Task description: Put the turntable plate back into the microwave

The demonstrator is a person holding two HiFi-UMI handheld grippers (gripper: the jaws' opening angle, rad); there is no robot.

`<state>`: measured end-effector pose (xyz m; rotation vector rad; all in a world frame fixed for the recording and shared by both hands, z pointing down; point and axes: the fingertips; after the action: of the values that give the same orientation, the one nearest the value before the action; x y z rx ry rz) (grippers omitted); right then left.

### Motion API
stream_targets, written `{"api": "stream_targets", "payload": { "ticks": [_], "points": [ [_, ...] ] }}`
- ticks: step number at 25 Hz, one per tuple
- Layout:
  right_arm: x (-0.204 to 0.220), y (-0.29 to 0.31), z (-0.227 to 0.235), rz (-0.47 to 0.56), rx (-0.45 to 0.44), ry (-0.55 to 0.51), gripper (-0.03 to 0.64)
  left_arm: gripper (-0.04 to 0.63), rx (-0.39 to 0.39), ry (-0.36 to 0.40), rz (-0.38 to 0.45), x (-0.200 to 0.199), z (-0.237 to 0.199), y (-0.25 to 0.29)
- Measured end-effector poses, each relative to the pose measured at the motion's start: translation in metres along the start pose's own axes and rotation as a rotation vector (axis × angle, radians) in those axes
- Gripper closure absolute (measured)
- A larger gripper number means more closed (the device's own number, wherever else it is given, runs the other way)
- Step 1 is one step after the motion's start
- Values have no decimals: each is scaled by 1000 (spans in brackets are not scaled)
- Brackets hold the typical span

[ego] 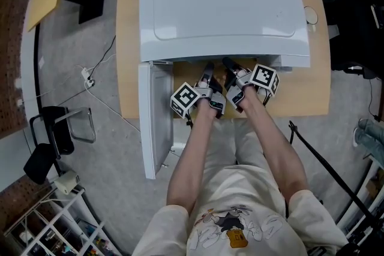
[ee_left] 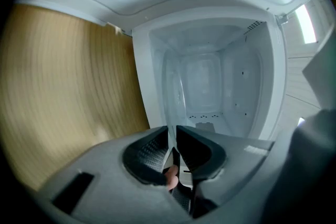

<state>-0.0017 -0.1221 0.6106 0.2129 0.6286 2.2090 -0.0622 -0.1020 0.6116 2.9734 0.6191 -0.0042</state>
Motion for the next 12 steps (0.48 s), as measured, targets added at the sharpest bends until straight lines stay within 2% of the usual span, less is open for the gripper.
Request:
{"api": "stream_targets", "payload": {
  "ticks": [5,9,12],
  "points": [
    [-5,-1,3,14,10,9,575,552,-18,-14,12,4,-4,0],
    [-1,-9,10,-14,40,-60,565,561,-43,-48,12,3,-12,4],
    [6,-15,12,-43,31,-108,566,560,-48,-65,-10,6,-15,10]
  ]
}}
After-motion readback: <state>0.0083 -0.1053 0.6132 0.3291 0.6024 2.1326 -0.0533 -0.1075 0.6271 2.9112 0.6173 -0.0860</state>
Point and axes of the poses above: the fingertips, and each gripper's own axes: y forward along the fingers, z to its right, x out of its underside, and after that the axes turned 11 degrees about x, right-handed
